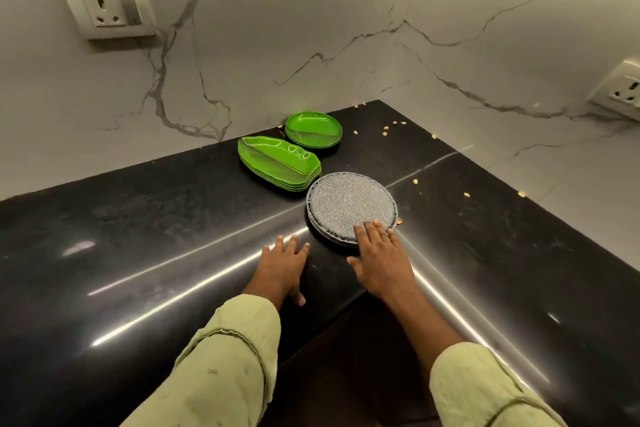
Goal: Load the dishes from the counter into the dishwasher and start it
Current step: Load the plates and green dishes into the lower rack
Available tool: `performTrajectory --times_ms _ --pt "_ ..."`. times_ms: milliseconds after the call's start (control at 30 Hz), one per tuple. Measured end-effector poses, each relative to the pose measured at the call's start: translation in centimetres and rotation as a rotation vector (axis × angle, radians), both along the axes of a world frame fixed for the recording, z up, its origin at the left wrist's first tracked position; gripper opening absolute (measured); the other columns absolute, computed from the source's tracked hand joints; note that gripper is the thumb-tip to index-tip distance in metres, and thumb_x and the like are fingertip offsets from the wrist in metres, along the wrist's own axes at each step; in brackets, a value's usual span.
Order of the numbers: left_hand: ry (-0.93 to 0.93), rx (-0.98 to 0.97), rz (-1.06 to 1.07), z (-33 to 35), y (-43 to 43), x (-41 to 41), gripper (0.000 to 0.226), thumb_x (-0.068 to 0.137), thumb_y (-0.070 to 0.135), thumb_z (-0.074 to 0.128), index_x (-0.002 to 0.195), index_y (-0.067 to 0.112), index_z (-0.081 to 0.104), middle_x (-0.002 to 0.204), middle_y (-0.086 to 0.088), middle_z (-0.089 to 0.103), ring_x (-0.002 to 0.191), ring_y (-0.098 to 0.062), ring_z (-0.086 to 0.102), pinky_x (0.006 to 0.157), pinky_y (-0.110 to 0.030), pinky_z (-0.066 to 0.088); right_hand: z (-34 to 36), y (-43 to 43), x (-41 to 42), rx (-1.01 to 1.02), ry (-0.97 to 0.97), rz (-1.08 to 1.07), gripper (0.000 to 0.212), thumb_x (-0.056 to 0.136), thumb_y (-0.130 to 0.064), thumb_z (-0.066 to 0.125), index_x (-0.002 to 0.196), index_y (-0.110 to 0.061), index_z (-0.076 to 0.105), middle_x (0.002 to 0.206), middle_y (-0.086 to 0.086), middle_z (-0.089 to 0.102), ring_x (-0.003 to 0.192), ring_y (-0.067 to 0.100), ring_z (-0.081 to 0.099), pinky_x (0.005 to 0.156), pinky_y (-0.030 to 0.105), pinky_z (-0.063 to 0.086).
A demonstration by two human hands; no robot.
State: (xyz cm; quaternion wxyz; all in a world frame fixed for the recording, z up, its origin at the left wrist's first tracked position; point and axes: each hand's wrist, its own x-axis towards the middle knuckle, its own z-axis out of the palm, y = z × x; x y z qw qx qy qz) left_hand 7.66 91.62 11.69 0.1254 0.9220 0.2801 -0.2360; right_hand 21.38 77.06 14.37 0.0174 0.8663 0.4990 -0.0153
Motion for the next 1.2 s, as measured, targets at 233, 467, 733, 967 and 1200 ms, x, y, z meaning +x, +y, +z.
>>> performTrajectory --times_ms 233,467,733,967,1200 --pt "0.136 -0.1 -0.015 -0.9 2.3 3.4 0.148 0.059 0.034 0.095 0.156 0.022 -0.016 0.162 -0.004 -0.027 0.148 -0.044 -0.015 0.117 -0.066 0.012 -1.6 6.1 2.3 -0.125 0.025 -0.016 0.08 0.094 -0.041 0.058 0.155 -0.013 0.014 0.162 0.013 0.013 0.151 0.032 0.007 0.121 0.048 0.008" --pt "0.189 -0.157 0.02 -1.0 2.7 4.4 0.151 0.059 0.03 0.096 0.155 0.021 -0.02 0.16 -0.002 -0.032 0.147 -0.046 -0.018 0.115 -0.069 0.011 -1.0 9.7 4.3 -0.376 0.055 -0.009 0.069 0.087 -0.035 0.068 0.141 -0.009 0.036 0.144 0.019 0.043 0.128 0.035 0.049 0.11 0.049 0.032" --pt "0.203 -0.182 0.032 -0.8 2.7 4.6 0.151 0.059 0.028 0.096 0.154 0.021 -0.021 0.159 -0.002 -0.034 0.145 -0.047 -0.02 0.114 -0.07 0.01 0.6 10.4 3.8 -0.383 -0.091 0.137 0.028 0.085 -0.018 0.063 0.111 -0.008 0.058 0.108 0.013 0.064 0.1 0.033 0.063 0.071 0.035 0.043" --pt "0.214 -0.166 0.011 -0.6 2.7 4.5 0.15 0.06 0.033 0.095 0.154 0.022 -0.022 0.159 -0.002 -0.034 0.146 -0.046 -0.019 0.115 -0.069 0.012 1.5 10.0 3.2 -0.356 -0.111 0.176 0.024 0.088 -0.01 0.054 0.111 -0.008 0.06 0.106 0.015 0.065 0.099 0.036 0.063 0.073 0.038 0.048" --pt "0.193 -0.156 0.001 -0.8 2.6 4.1 0.149 0.061 0.035 0.094 0.154 0.021 -0.021 0.159 -0.003 -0.034 0.147 -0.045 -0.019 0.116 -0.068 0.01 -0.5 9.5 4.4 -0.382 0.009 0.021 0.095 0.081 -0.024 0.073 0.154 -0.019 0.014 0.16 0.015 0.017 0.143 0.04 0.027 0.11 0.057 0.032"
